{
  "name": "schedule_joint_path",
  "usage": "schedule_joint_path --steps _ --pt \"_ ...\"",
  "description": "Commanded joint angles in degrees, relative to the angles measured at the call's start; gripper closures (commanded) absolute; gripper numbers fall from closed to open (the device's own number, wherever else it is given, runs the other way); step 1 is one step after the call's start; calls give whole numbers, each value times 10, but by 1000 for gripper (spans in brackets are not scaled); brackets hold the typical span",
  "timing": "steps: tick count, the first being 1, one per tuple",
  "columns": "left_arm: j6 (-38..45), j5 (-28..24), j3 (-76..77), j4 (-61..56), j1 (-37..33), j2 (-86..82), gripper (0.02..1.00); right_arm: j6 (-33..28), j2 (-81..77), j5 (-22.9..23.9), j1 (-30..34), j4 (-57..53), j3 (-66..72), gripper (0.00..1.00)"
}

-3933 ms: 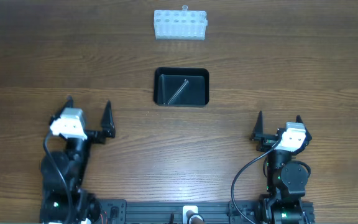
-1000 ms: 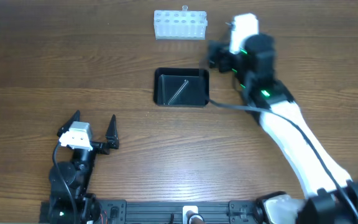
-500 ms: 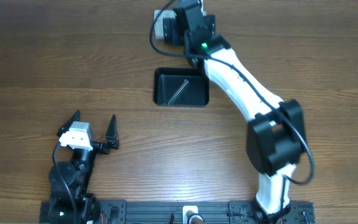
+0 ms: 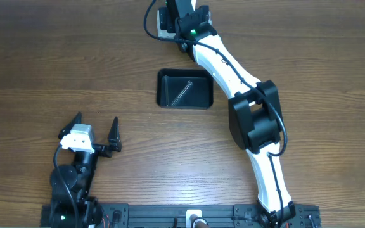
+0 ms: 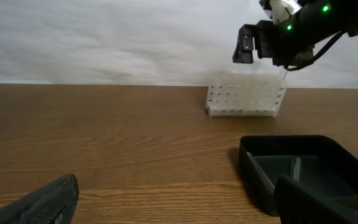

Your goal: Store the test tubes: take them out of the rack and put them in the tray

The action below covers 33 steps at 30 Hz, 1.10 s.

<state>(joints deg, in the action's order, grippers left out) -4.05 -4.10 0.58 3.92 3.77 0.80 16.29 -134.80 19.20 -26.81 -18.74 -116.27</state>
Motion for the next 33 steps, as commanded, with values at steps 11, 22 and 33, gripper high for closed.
schedule_joint_path --steps 11,22,33 --pt "7 1 -2 2 -3 -4 18 -18 -39 17 10 36 -18 130" --pt "7 1 -2 2 -3 -4 18 -22 -39 17 10 44 -18 441" --pt "7 1 -2 2 -3 -4 18 -42 -39 19 14 39 -18 584"
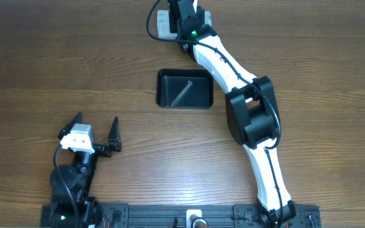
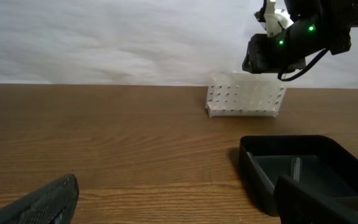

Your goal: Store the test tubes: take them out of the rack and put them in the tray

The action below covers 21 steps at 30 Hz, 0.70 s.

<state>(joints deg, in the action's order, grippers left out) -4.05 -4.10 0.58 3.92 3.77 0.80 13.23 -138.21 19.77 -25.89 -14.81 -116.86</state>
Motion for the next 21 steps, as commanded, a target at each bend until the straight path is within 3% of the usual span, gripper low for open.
schedule_joint_path --steps 1,21 --pt "7 1 -2 2 -3 -4 18 -12 -5 13 5 0 -12 584" --pt "7 1 -2 2 -3 -4 18 -13 -5 13 11 -4 -12 744"
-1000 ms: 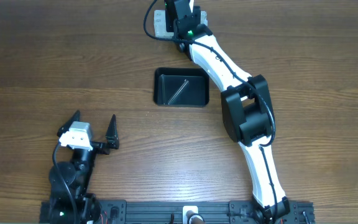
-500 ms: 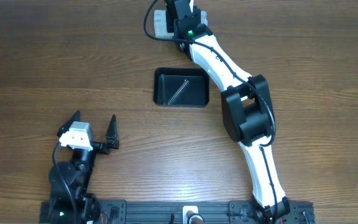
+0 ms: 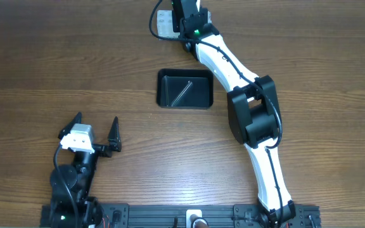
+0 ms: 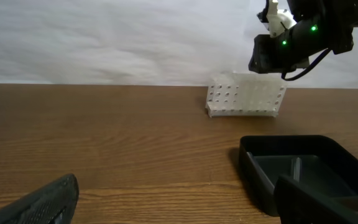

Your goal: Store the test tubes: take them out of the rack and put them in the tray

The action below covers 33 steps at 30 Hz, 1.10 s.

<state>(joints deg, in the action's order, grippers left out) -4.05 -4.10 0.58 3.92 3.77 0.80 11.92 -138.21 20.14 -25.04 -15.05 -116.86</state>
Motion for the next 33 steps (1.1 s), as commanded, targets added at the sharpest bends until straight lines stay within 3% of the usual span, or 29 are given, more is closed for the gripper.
schedule_joint_path --steps 1,17,33 --pt "7 1 -2 2 -3 -4 18 0 -5 9 2 -1 -12 761" --pt "7 1 -2 2 -3 -4 18 0 -4 9 2 -1 -13 888" --pt "7 1 -2 2 -3 -4 20 -18 154 23 0 -1 -13 893"
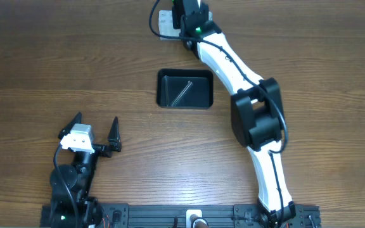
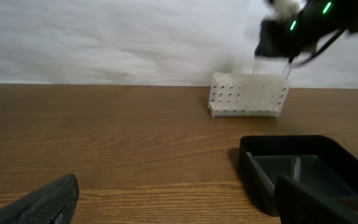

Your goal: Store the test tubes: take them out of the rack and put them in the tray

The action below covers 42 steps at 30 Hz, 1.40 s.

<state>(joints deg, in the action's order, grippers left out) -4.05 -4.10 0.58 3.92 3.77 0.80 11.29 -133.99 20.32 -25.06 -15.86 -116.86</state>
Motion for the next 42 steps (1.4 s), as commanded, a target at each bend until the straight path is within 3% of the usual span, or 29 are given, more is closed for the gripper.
schedule_joint_path --steps 1,6,13,18,20,23,30,42 --pt "7 1 -2 2 -3 -4 18 -11 129 21 0 6 -13 897" --pt "7 1 -2 2 -3 -4 20 -9 206 21 -4 -31 -13 904" --pt "7 1 -2 2 -3 -4 18 83 258 9 -24 -243 -13 923" --pt "7 1 -2 2 -3 -4 20 114 242 -100 -29 -338 9 934" --pt "7 1 -2 2 -3 -4 18 115 235 -144 -31 -338 40 934" --pt "7 1 -2 2 -3 -4 18 136 226 -162 -36 -331 85 932" --pt "7 1 -2 2 -3 -4 18 170 196 -164 -55 -291 170 934" --pt "7 1 -2 2 -3 -4 18 191 119 -174 -69 -283 178 912"
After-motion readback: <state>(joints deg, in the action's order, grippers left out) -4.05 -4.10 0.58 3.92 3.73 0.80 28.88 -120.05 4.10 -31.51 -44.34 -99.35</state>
